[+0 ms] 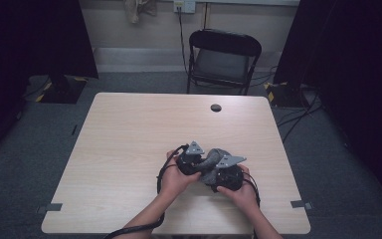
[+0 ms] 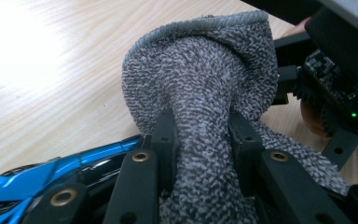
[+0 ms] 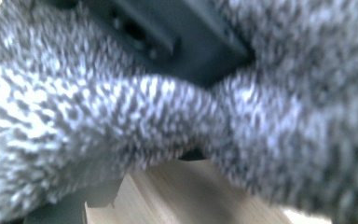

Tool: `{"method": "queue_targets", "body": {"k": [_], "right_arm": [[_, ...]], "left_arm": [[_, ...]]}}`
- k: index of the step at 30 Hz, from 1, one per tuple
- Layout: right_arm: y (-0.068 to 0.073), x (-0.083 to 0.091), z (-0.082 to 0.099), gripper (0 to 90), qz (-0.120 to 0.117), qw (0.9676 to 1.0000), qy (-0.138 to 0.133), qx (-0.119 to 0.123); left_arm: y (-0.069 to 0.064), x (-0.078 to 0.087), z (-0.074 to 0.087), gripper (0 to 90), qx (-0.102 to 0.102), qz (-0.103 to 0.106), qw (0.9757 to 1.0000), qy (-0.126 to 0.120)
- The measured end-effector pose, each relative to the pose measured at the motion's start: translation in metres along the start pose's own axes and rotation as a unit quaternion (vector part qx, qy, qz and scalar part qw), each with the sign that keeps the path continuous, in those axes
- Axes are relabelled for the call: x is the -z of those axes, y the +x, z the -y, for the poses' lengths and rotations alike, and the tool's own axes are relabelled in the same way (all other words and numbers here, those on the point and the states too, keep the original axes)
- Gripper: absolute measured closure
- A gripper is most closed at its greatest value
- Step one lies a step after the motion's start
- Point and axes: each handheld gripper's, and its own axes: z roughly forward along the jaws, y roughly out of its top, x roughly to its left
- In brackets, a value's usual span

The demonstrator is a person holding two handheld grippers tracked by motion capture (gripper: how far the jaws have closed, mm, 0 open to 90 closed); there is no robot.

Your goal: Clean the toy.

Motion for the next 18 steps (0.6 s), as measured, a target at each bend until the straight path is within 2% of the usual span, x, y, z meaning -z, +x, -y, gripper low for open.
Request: {"method": "queue_targets", "body": {"k": [3,8,18], "right_arm": [[0.0,0.0,0.0,25.6,0.0,1.0,0.0,0.0],[0.0,0.0,0.0,25.6,0.0,1.0,0.0,0.0],[0.0001,0.0,0.0,25.6,0.0,1.0,0.0,0.0]], "left_arm": [[0.0,-0.0012,0.0025,68.8,-0.001,0.001,1.0,-0.004],[-0.0004,-0.0014,0.0052,68.7,-0.02,0.001,0.9998,-0.007],[0.002,-0.0013,0.004,68.8,-0.018,0.005,0.9998,-0.005]]}}
